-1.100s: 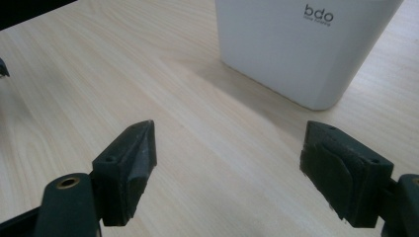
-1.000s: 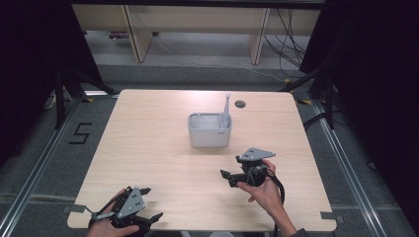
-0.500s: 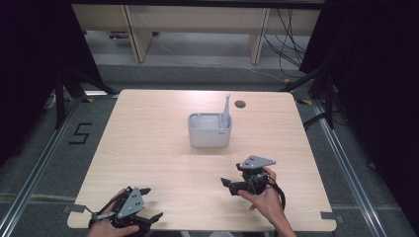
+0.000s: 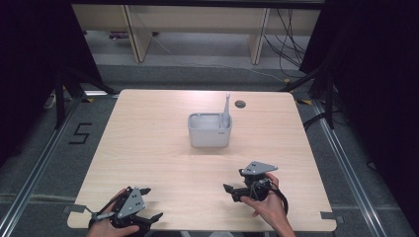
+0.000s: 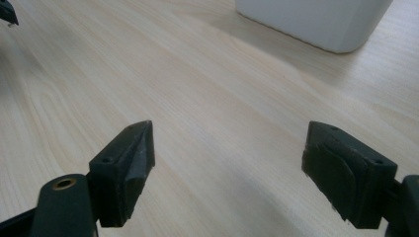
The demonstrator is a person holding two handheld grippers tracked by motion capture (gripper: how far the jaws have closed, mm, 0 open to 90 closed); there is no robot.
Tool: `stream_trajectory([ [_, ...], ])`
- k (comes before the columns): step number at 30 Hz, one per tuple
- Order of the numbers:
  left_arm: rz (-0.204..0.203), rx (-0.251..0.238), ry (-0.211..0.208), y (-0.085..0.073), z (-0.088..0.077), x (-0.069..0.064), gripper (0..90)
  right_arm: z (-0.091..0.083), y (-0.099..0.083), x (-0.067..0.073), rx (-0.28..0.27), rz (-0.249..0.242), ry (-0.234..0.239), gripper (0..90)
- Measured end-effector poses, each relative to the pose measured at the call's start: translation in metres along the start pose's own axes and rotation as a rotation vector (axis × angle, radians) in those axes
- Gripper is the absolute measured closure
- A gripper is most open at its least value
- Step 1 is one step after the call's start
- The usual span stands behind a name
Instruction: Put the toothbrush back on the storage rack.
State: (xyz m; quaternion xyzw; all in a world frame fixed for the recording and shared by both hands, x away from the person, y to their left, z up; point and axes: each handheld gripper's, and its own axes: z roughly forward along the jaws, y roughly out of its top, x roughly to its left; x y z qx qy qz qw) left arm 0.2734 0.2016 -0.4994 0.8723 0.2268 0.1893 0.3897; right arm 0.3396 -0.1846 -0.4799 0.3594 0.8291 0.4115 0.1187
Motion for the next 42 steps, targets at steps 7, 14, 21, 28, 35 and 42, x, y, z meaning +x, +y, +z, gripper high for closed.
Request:
stream_trajectory([
  [7, -0.001, -0.002, 0.003, 0.000, 0.000, 0.000, 14.8, -0.004, -0.006, 0.002, 0.000, -0.002, -0.015, 20.8],
  [14, 0.001, 0.000, 0.000, 0.000, 0.000, 0.000, 14.8, -0.012, -0.015, 0.005, 0.030, 0.042, -0.038, 20.3],
  [21, -0.001, -0.001, 0.000, 0.000, 0.000, 0.000, 14.8, -0.015, -0.022, 0.006, 0.044, -0.010, -0.060, 20.3],
  [28, 0.004, 0.005, 0.001, 0.000, 0.000, 0.000, 14.8, -0.020, -0.030, 0.009, 0.069, -0.041, -0.050, 20.0],
  [35, 0.003, 0.002, 0.000, 0.000, 0.000, 0.000, 14.8, -0.026, -0.037, 0.010, 0.064, -0.019, -0.070, 19.9],
  [42, 0.004, 0.009, 0.001, 0.000, 0.000, 0.000, 14.8, -0.027, -0.039, 0.008, 0.068, -0.031, -0.052, 19.7],
])
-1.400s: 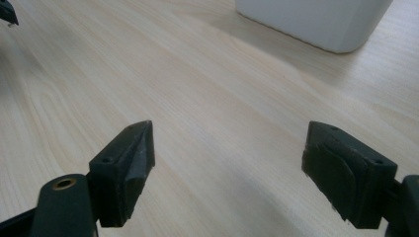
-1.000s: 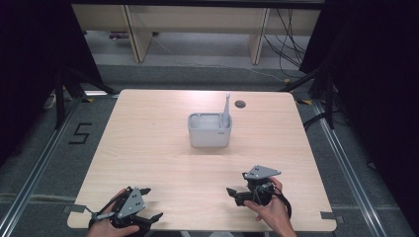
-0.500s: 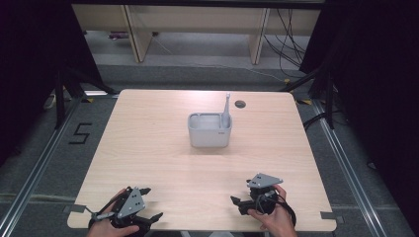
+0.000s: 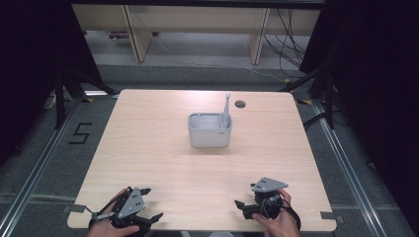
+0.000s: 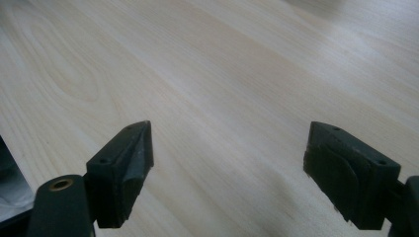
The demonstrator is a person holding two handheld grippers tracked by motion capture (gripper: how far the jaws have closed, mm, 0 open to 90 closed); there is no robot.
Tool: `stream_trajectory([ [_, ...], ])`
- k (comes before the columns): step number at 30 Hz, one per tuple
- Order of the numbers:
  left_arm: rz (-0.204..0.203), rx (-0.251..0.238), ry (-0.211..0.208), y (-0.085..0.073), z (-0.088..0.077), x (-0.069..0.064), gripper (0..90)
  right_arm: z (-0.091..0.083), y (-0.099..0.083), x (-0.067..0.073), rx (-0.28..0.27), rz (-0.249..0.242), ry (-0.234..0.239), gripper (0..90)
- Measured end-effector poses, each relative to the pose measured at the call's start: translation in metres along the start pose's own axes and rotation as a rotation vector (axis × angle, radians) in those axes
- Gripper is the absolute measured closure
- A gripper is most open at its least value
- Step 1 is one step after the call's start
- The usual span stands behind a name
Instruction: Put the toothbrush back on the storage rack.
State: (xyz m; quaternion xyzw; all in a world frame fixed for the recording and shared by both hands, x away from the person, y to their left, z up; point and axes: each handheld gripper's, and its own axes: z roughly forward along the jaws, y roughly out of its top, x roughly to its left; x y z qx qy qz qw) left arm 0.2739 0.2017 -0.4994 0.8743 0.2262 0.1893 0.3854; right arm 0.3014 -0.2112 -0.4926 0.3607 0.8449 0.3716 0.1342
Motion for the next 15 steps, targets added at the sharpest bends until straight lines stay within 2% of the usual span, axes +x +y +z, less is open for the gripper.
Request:
stream_trajectory([
  [1, 0.000, -0.003, 0.008, -0.0001, 0.0003, -0.0003, 14.8, -0.0019, -0.0003, 0.0015, 0.012, 0.026, -0.014, 19.7],
  [4, 0.003, -0.002, 0.011, -0.0001, 0.0002, -0.0004, 14.7, -0.0022, -0.0006, 0.0012, 0.009, 0.026, -0.017, 19.6],
  [5, 0.003, -0.003, 0.011, -0.0001, 0.0003, -0.0004, 14.8, -0.0020, -0.0004, -0.0004, 0.006, 0.011, -0.017, 19.6],
  [10, 0.001, 0.000, 0.000, 0.0001, -0.0001, 0.0000, 14.8, -0.0019, -0.0006, 0.0002, 0.006, 0.018, -0.021, 19.6],
  [15, -0.004, -0.007, -0.001, -0.0001, 0.0000, -0.0006, 14.8, -0.0017, -0.0003, -0.0015, 0.004, 0.000, -0.019, 19.5],
])
